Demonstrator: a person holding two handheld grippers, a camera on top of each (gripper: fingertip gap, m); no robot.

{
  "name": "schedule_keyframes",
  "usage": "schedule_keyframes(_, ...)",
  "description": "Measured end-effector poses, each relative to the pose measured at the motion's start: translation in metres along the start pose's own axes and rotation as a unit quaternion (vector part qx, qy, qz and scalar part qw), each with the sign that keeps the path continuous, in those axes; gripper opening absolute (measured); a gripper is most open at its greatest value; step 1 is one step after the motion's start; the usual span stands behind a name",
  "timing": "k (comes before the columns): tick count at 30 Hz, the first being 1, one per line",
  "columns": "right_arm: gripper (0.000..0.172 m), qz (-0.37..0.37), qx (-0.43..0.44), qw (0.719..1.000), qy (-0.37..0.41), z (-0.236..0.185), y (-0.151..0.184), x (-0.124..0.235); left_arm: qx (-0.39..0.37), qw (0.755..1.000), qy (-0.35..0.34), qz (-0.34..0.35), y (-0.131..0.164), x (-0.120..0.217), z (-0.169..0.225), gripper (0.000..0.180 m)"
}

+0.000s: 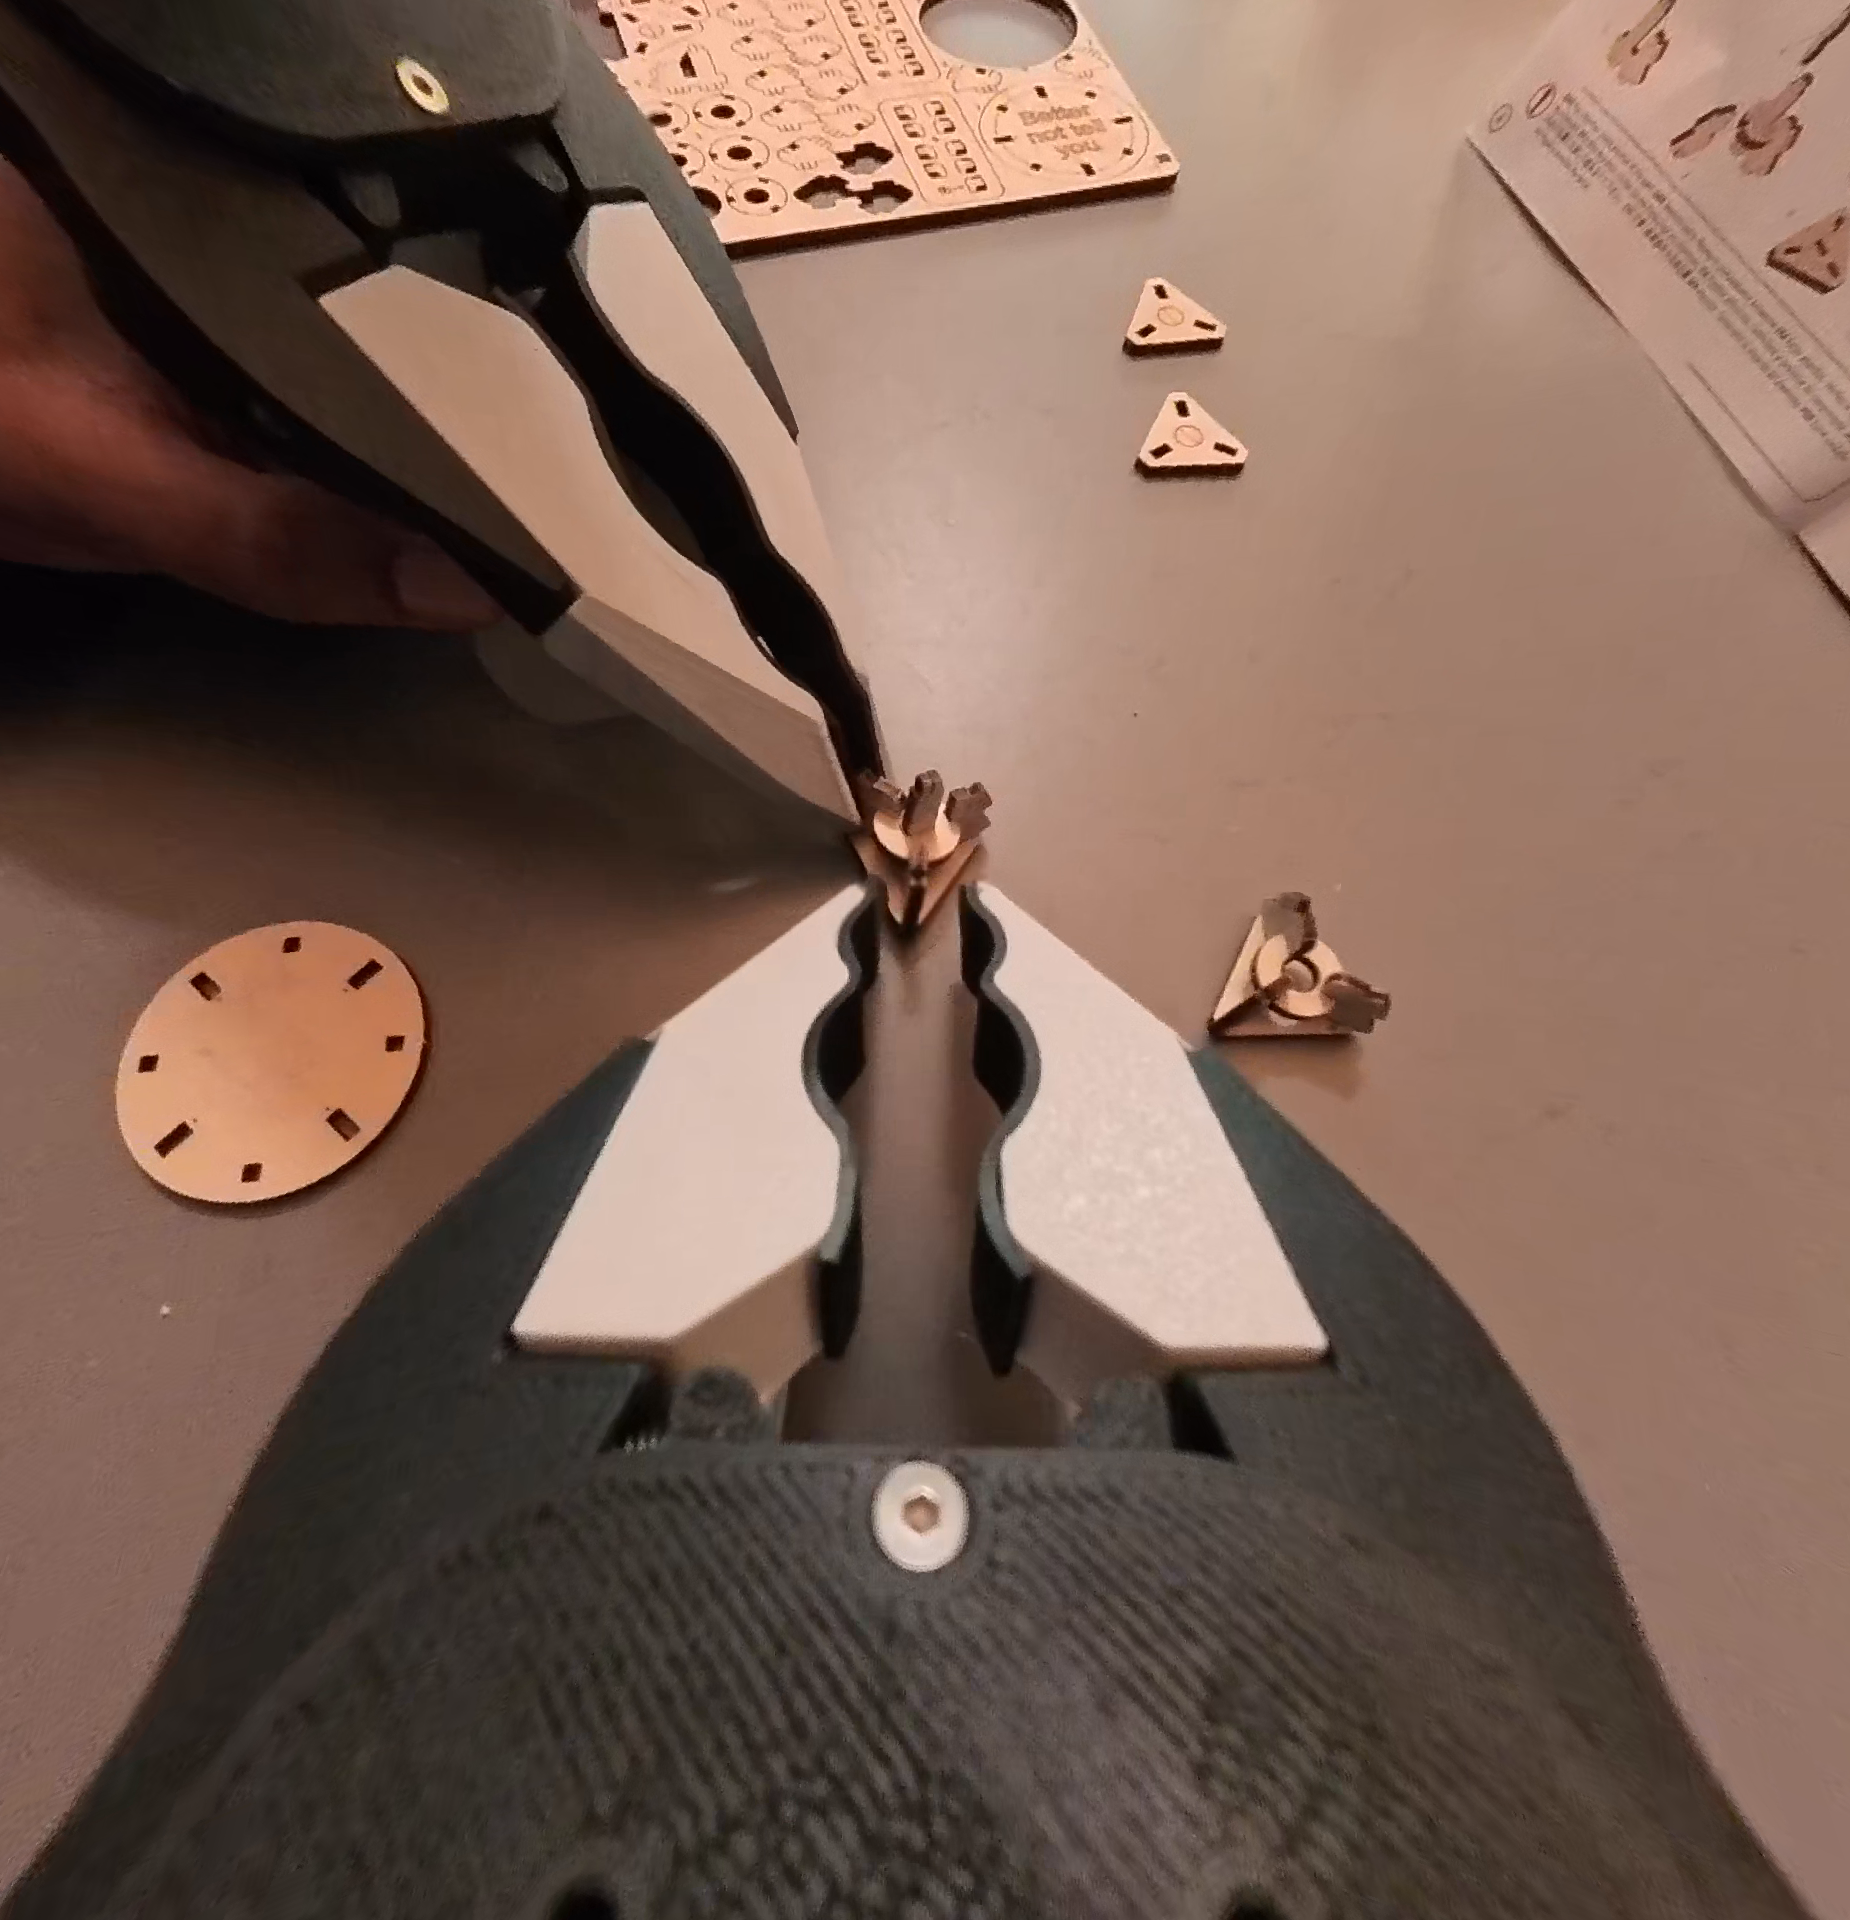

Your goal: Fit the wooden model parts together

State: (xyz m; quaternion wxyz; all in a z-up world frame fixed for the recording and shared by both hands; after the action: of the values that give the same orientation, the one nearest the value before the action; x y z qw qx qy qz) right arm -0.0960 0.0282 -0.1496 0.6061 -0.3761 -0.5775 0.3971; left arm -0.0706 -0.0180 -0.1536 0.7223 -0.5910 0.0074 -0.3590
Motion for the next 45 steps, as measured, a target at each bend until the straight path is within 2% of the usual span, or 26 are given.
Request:
schedule_keyframes(8, 0.01, 0.032, 0.011, 0.999, 0.013, 0.003, -0.011, 0.005, 0.002, 1.0, 0.001, 0.0, 0.0, 0.0, 0.0, 0.002)
schedule_keyframes(17, 0.012, 0.006, 0.022, 1.0, 0.016, 0.003, -0.004, 0.002, 0.0, 1.0, -0.001, -0.003, 0.0, 0.0, 0.0, 0.003)
schedule_keyframes(32, 0.014, 0.004, 0.012, 1.0, 0.012, 0.002, -0.002, 0.001, 0.0, 1.0, -0.001, -0.003, 0.001, -0.001, 0.0, 0.002)
schedule_keyframes(40, 0.015, 0.026, -0.009, 1.0, -0.007, 0.0, -0.007, 0.003, 0.0, 1.0, 0.0, -0.003, 0.001, -0.001, 0.0, 0.002)
schedule_keyframes(45, 0.019, 0.009, 0.012, 1.0, -0.011, -0.004, -0.003, 0.0, 0.0, 1.0, 0.0, -0.003, 0.001, 0.0, 0.0, 0.002)
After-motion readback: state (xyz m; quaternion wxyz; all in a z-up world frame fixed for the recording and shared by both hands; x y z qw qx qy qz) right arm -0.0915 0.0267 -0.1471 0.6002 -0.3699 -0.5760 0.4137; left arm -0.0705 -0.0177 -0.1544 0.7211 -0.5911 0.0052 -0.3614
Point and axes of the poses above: each gripper's, where its closed fingertips meet, x back along the fingers, y out of its underside, z = x × y across the jaws, the point moved 3 cm from there along x, back along the fingers, and after that the axes turned 14 degrees about z, right-handed, at the moved point
